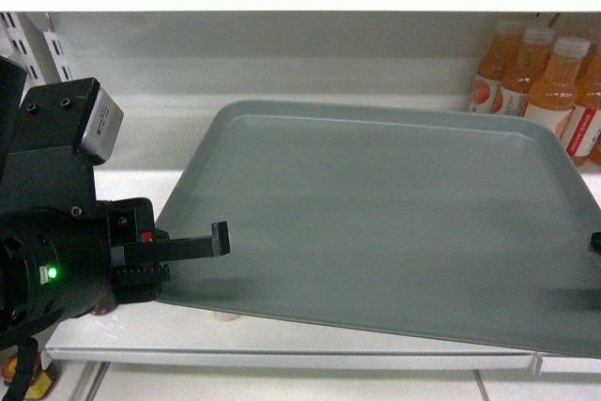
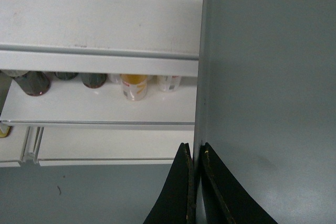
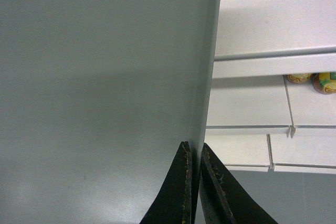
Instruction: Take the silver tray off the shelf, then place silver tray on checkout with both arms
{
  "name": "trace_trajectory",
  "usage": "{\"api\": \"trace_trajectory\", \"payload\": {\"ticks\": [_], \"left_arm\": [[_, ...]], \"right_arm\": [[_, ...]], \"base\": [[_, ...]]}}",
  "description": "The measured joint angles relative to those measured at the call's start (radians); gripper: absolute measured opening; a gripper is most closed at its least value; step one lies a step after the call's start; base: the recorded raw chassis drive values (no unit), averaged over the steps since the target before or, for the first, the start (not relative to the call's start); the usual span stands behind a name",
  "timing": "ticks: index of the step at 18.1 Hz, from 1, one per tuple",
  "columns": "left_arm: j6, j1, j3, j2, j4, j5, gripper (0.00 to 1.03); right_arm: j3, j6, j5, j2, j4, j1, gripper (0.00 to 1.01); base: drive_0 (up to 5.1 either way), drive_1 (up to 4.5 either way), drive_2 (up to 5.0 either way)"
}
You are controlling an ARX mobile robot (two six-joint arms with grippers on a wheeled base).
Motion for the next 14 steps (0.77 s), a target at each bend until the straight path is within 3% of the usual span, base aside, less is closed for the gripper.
{"api": "trace_trajectory", "payload": {"ticks": [14], "left_arm": [[0.0,0.0,0.0,0.002,-0.001,-0.001,0.03]], "right_arm": [[-0.001,0.0,-0.001,0.0,0.0,0.0,0.03]], "base": [[0.1,-4.22,4.4]]}}
